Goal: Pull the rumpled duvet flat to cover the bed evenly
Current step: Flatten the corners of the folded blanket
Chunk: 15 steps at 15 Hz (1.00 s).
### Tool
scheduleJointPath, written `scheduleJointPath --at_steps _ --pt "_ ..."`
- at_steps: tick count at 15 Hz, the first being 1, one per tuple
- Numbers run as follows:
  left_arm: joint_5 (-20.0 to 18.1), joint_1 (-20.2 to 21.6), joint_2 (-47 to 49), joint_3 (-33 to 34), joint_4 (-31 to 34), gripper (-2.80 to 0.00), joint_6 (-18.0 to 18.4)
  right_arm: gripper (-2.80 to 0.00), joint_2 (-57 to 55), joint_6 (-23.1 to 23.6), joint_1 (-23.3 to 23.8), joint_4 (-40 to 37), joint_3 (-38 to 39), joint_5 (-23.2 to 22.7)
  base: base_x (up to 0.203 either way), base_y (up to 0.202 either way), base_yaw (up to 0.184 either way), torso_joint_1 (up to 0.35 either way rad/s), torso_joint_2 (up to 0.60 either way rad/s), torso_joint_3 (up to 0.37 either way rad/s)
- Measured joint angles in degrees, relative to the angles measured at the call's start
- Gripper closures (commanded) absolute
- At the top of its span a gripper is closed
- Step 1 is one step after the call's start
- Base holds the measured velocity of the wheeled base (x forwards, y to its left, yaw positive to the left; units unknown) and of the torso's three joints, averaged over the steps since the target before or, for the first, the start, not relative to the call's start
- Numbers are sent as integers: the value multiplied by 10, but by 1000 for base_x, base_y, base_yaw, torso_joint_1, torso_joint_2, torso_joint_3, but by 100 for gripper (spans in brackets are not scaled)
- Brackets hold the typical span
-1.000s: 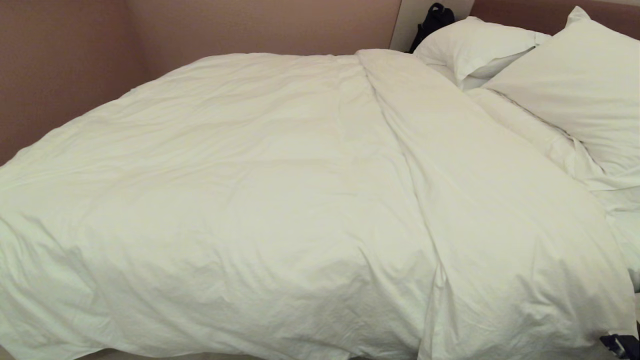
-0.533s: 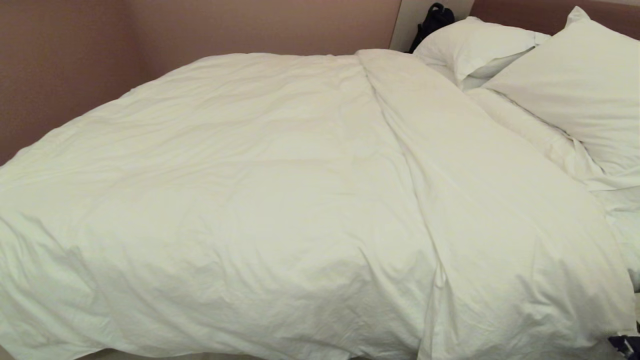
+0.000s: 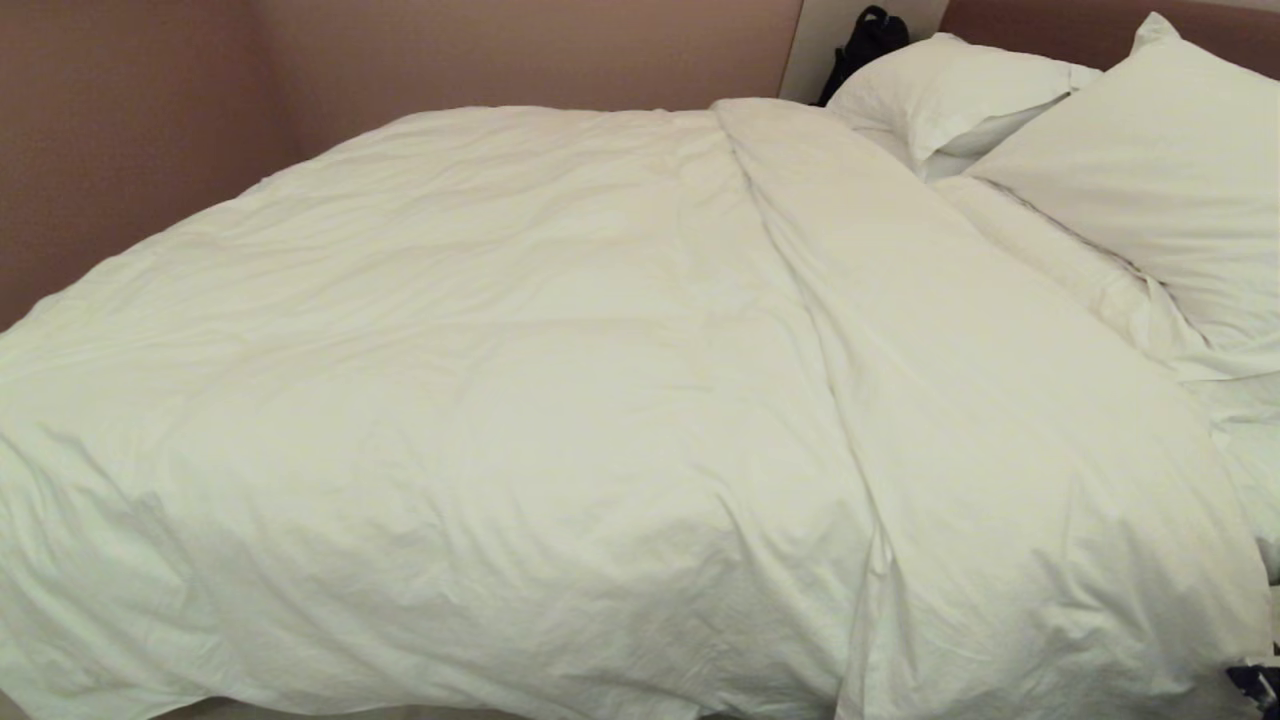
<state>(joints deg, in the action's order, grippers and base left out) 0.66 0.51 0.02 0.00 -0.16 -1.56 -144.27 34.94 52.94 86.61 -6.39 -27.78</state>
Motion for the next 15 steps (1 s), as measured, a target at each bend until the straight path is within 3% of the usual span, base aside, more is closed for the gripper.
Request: scheduleJointPath --at_steps 1,2,15 --pt "0 0 0 0 0 0 0 -280 1 0 0 0 0 -5 0 0 0 0 0 0" --pt "0 0 0 0 0 0 0 0 1 1 0 -1 -1 -10 0 0 0 0 0 0" --pt "0 0 0 0 0 0 0 0 5 1 -1 -1 -2 -13 0 0 0 0 0 0"
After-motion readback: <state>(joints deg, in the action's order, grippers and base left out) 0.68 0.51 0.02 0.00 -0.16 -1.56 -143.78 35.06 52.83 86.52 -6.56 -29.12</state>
